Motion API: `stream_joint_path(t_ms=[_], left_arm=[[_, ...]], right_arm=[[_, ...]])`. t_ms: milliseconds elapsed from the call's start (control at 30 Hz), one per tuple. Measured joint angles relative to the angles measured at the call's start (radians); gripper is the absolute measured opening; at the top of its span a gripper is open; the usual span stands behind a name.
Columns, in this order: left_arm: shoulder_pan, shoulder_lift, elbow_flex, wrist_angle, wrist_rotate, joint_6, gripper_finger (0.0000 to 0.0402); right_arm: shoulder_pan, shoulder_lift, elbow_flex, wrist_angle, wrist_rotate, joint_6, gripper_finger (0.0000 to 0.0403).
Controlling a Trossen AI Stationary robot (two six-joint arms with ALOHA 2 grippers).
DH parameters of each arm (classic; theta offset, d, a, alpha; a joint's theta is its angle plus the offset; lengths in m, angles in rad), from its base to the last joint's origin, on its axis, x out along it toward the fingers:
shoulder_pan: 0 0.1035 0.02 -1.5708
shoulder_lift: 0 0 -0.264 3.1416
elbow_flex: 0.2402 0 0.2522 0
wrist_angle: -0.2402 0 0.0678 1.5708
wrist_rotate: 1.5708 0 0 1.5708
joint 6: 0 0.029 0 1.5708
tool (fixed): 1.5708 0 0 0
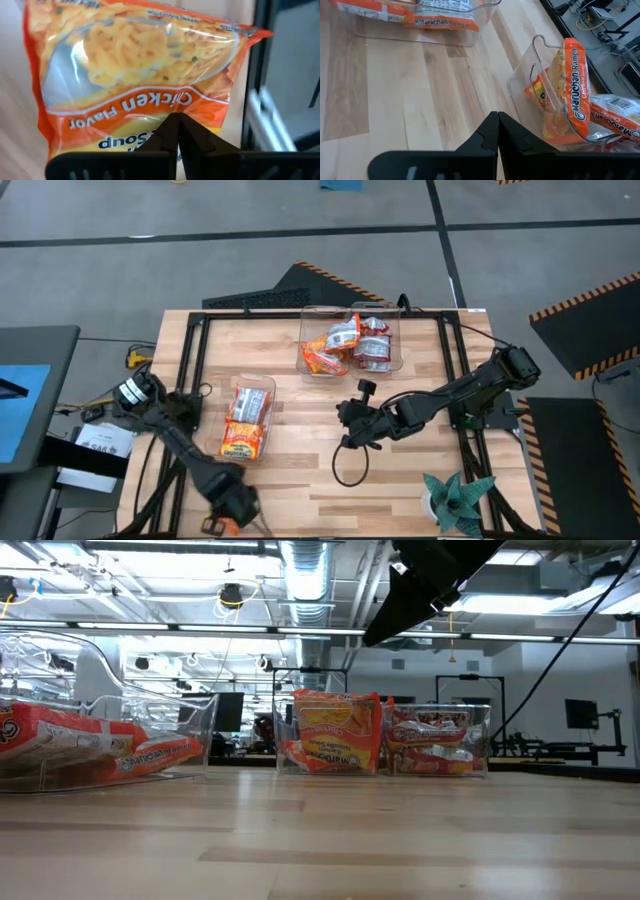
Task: Sort Maruchan noodles
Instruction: Put the orange noodle pack into the bottom left transparent bin
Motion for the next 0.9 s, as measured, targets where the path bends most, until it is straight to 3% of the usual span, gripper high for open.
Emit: stream_joint_path(t_ms=[333,500,800,900], left_arm=[[0.207,0.008,-0.005,0.317,-0.164,0.4,0.0],[0.294,0.012,-0.008,0.401,-0.331,0.532,0.0],[0.408,0.012,-0.008,0.421,-0.597,0.585,0.0],[0.419,0.003,-0.004,0.408,-0.617,0.583,0.0]], right_arm=[[0.0,0.0,0.0,-0.003,-0.011,-0.001,0.0026],[0.0,0.0,0.0,-0.005,-0.011,-0.003,0.0026],[0.0,0.0,0.0,-0.007,-0.011,-0.003,0.0026],[0.0,0.0,0.0,-0.01,-0.011,-0.003,0.0026]])
